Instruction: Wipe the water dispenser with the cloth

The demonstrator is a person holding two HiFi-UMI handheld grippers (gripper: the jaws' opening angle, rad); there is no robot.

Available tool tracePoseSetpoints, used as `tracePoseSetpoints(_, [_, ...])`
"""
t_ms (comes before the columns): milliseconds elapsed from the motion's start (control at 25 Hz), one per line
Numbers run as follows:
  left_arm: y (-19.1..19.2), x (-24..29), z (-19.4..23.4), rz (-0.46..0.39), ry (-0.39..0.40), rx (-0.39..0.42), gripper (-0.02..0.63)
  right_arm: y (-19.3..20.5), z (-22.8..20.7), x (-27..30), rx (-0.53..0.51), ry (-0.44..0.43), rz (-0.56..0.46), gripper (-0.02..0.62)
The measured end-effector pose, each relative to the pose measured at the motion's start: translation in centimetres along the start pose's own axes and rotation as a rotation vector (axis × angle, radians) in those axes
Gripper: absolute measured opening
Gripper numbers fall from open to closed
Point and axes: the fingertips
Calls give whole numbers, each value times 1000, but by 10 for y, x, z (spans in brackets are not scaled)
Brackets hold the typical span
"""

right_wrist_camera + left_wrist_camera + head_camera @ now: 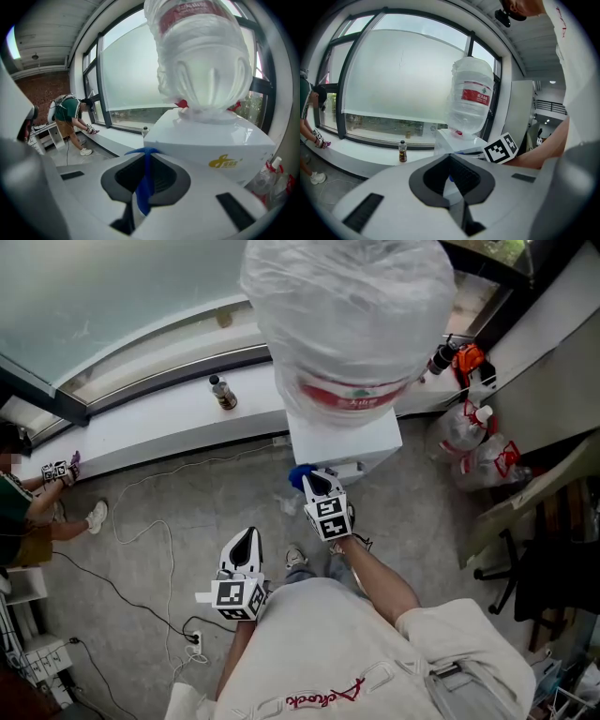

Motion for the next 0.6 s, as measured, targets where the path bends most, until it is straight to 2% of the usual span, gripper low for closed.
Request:
tracePoseSetpoints(400, [-8,13,-5,-3,27,14,12,-3,-36,-8,29,57,-7,38])
tracePoseSetpoints(600, [-9,20,-16,-2,50,24,12,1,-72,-21,58,110,-7,38])
Point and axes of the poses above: the fingertips, and each gripper's own axes: x forward along the fingers, z to its left, y out of its underside, and after that the axes turned 14 degrees about x, right-handed
